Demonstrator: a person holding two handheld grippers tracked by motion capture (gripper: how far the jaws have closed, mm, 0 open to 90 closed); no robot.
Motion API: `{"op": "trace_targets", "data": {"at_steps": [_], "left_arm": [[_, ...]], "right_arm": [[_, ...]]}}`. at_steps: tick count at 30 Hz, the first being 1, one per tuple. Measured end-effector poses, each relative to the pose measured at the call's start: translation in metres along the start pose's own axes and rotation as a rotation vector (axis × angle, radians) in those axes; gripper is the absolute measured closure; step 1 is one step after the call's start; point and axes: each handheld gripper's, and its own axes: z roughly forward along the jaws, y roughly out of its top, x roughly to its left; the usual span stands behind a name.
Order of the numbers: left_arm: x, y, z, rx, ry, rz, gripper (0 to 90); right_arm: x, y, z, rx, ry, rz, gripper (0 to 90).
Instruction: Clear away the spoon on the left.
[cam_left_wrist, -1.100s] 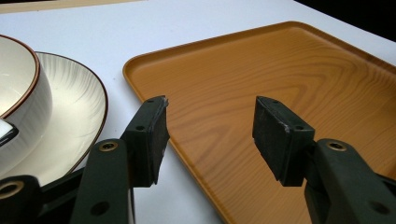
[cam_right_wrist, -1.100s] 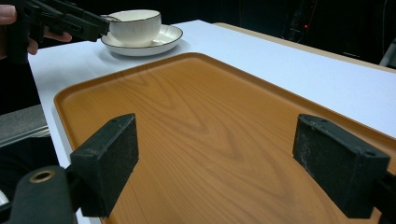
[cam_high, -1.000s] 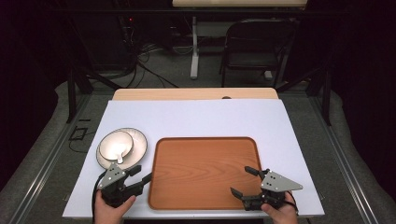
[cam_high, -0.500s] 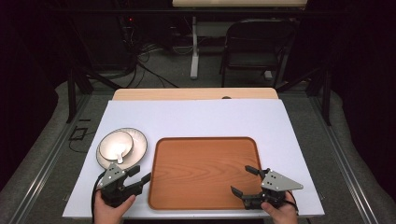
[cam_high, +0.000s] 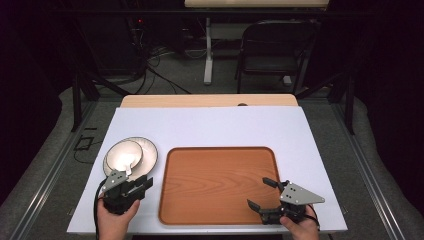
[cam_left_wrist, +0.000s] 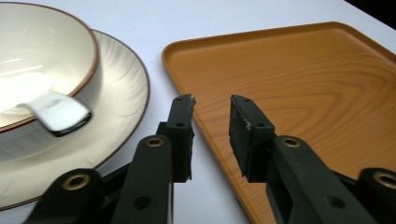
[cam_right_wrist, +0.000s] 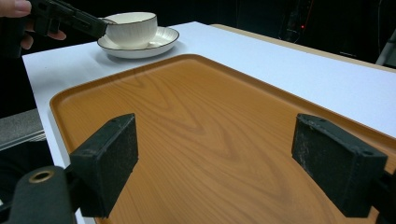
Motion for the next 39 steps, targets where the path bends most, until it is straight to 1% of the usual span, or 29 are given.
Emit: {"op": "trace_targets", "data": {"at_steps": [2,3,4,5,6,7,15,18,21,26,32,39], "left_arm": [[0.003,0.002,-0.001,-0.002,0.024,-0.005,74.0],[0.004,0.002,-0.001,-0.003,0.03,-0.007,76.6],[0.006,0.005,-0.003,0.001,0.049,-0.007,77.9],[0.006,0.005,-0.003,0.001,0.049,-0.007,79.1],[0.007,0.006,-0.003,-0.002,0.057,-0.007,79.1],[0.008,0.007,-0.003,-0.004,0.054,-0.013,80.1],[0.013,0.011,-0.004,0.007,0.103,-0.026,89.4],[0.015,0.01,-0.004,0.01,0.117,-0.028,89.7],[0.017,0.01,-0.005,0.013,0.141,-0.028,90.0],[0.021,0.01,-0.008,0.01,0.155,-0.038,90.0],[0.028,0.008,-0.015,0.001,0.181,-0.052,90.0],[0.04,0.003,-0.023,-0.003,0.216,-0.069,90.0]], "right_arm": [[0.0,0.0,0.0,0.0,-0.001,0.003,14.5],[0.0,0.0,0.0,-0.001,0.0,0.003,14.5],[0.0,0.0,0.0,0.0,0.0,0.002,14.5],[0.0,0.0,0.0,0.0,0.0,0.002,14.5],[0.0,0.0,0.0,0.0,0.0,0.002,14.5],[0.0,0.0,0.0,0.0,0.0,0.002,14.5],[0.0,0.0,-0.001,0.0,0.001,0.001,14.4],[0.0,0.0,-0.001,0.0,0.001,0.002,14.4],[0.0,0.0,-0.001,0.001,0.0,0.001,14.5],[0.0,0.0,-0.001,0.002,0.001,-0.001,14.5],[0.0,0.0,-0.001,0.003,0.0,-0.002,14.5],[0.0,0.0,-0.001,0.002,0.001,-0.001,14.5]]}}
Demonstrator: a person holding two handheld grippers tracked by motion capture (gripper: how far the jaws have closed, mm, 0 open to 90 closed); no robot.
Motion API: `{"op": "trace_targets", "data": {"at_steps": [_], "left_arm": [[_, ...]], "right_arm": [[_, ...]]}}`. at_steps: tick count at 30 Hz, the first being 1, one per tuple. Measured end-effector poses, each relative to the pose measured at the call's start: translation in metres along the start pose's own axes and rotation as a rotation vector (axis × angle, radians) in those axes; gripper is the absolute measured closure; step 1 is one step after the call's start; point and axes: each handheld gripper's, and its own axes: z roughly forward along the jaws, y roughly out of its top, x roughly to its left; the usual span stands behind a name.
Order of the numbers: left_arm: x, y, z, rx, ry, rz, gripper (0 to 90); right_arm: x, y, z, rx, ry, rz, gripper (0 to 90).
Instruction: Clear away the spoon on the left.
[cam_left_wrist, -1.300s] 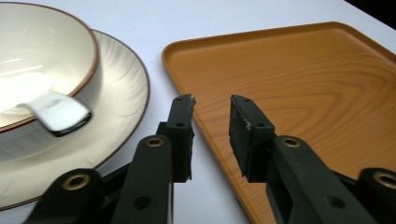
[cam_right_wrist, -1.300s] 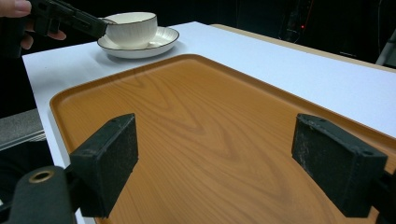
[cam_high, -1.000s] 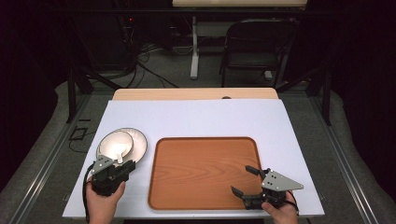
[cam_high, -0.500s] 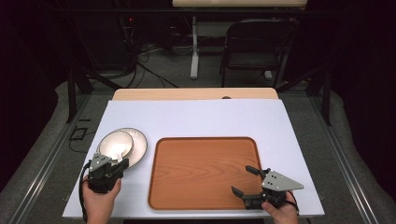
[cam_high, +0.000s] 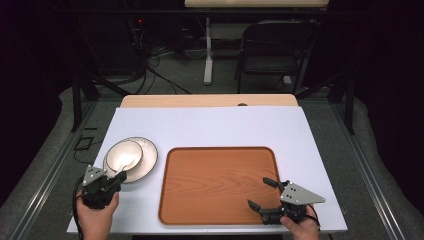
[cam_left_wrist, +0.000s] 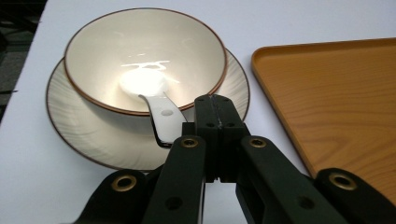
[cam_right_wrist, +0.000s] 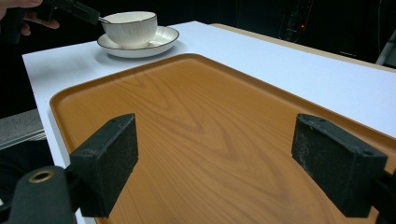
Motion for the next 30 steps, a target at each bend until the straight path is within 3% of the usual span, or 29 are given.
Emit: {"op": "trace_targets", "data": {"at_steps": [17,30], "left_arm": [[0.029,-0.001,-0.003,-0.025,0.103,-0.022,90.0],[0.056,0.01,0.005,-0.048,0.165,-0.067,90.0]], "right_arm": [[0.0,0.0,0.0,0.002,0.001,-0.001,14.5],[0.0,0.0,0.0,0.004,0.0,-0.001,14.5]]}}
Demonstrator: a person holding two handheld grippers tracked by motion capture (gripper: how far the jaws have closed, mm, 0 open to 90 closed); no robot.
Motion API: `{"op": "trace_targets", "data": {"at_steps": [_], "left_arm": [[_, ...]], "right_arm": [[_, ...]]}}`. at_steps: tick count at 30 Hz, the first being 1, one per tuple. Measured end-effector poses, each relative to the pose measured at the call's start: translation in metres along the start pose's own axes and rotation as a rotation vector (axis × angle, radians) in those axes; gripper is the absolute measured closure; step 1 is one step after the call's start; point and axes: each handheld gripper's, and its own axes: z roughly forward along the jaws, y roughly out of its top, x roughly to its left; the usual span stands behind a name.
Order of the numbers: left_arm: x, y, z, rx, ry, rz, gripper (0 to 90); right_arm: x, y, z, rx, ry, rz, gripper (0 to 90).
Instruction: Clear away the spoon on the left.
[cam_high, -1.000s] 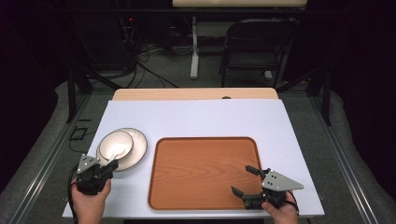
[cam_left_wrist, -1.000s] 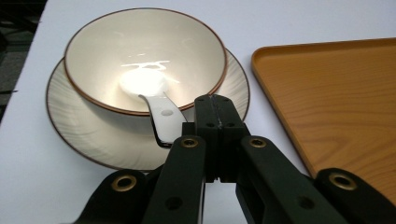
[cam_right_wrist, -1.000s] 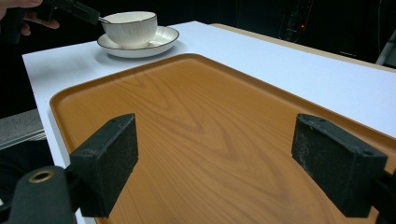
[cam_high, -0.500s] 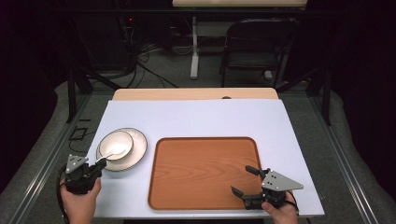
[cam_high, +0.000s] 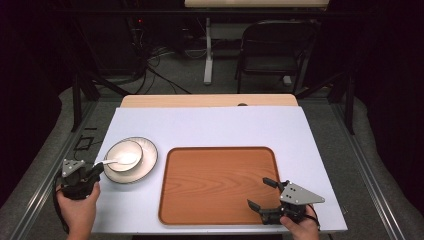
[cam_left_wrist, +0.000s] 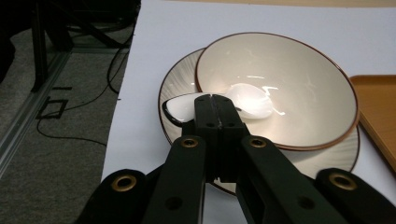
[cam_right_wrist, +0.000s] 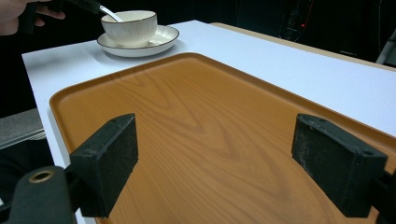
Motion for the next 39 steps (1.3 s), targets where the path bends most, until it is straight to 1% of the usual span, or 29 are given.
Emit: {"op": "trace_targets", "data": {"at_steps": [3,4,8,9,21,25,26,28,29,31,32,33,35,36,39], "left_arm": [[0.004,0.003,0.003,-0.006,0.008,-0.012,90.0],[0.005,0.004,0.004,-0.008,0.004,-0.016,90.0],[0.006,0.009,0.008,-0.012,0.011,-0.013,90.0],[0.006,0.011,0.008,-0.009,0.018,-0.011,90.0],[0.015,0.02,0.02,-0.007,0.037,-0.037,90.0],[0.018,0.021,0.022,-0.009,0.03,-0.06,90.0],[0.018,0.021,0.022,-0.015,0.031,-0.077,89.6],[0.02,0.022,0.021,-0.028,0.025,-0.102,82.6],[0.02,0.023,0.02,-0.028,0.033,-0.113,80.8],[0.021,0.024,0.018,-0.029,0.033,-0.137,76.3],[0.022,0.025,0.018,-0.033,0.025,-0.154,71.3],[0.023,0.025,0.017,-0.031,0.027,-0.161,66.5],[0.025,0.027,0.017,-0.038,0.018,-0.187,60.9],[0.026,0.027,0.017,-0.036,0.01,-0.195,58.5],[0.027,0.029,0.019,-0.026,0.008,-0.216,51.3]], "right_arm": [[0.0,0.0,0.0,0.0,0.001,0.003,14.5],[0.0,0.0,0.0,0.0,0.001,0.003,14.5],[0.0,0.0,0.001,0.002,0.002,0.001,14.5],[0.0,0.0,0.001,0.001,0.001,0.002,14.5],[0.0,0.0,0.001,0.002,0.002,0.003,14.5],[0.0,0.0,0.001,0.003,0.001,0.003,14.5],[0.0,-0.001,0.001,0.003,0.001,0.002,14.5],[0.0,0.0,0.001,0.003,0.001,0.002,14.5],[0.0,0.0,0.001,0.003,0.001,0.002,14.5],[0.0,-0.001,0.001,0.003,0.0,0.003,14.5],[0.0,-0.001,0.001,0.003,0.001,0.004,14.5],[0.0,0.0,0.001,0.003,0.001,0.003,14.5],[0.0,0.0,0.001,0.003,0.002,0.0,14.5],[0.0,0.0,0.001,0.003,0.001,0.0,14.5],[0.0,0.0,0.001,0.004,0.001,0.001,14.6]]}}
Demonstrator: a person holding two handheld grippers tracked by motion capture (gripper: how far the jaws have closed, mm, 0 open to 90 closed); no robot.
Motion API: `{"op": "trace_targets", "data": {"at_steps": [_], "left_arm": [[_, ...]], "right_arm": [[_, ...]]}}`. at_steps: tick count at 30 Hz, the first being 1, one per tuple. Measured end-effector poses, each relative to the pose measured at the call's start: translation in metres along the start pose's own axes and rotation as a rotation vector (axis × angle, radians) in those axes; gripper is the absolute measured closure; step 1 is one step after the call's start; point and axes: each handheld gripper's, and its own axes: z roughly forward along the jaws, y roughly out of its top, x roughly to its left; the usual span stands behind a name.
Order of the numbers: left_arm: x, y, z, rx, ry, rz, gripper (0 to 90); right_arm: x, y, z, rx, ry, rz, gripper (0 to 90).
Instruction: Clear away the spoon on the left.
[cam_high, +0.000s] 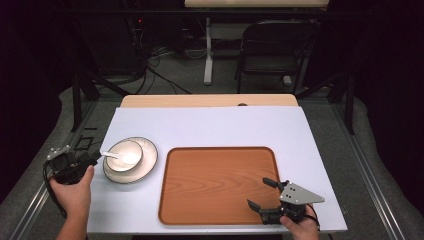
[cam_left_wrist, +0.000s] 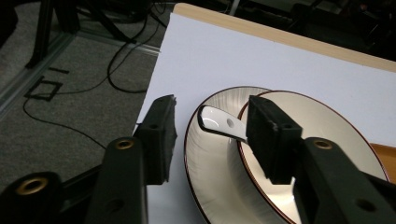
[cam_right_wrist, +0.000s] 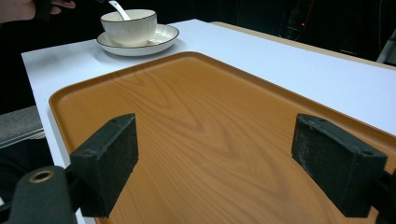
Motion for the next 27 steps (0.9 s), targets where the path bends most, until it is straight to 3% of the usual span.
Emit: {"op": "trace_targets", "data": {"at_steps": [7,12,27], "left_arm": [[0.001,-0.002,0.009,0.019,-0.007,-0.029,42.8],[-0.001,-0.004,0.019,0.035,-0.025,-0.039,41.8],[-0.009,-0.012,0.043,0.059,-0.064,-0.061,47.4]], "right_arm": [[0.0,0.0,0.0,-0.001,0.001,0.0,14.6],[0.0,0.0,0.0,0.0,0.0,0.001,14.6],[-0.001,0.0,-0.001,-0.002,-0.002,0.001,14.6]]}}
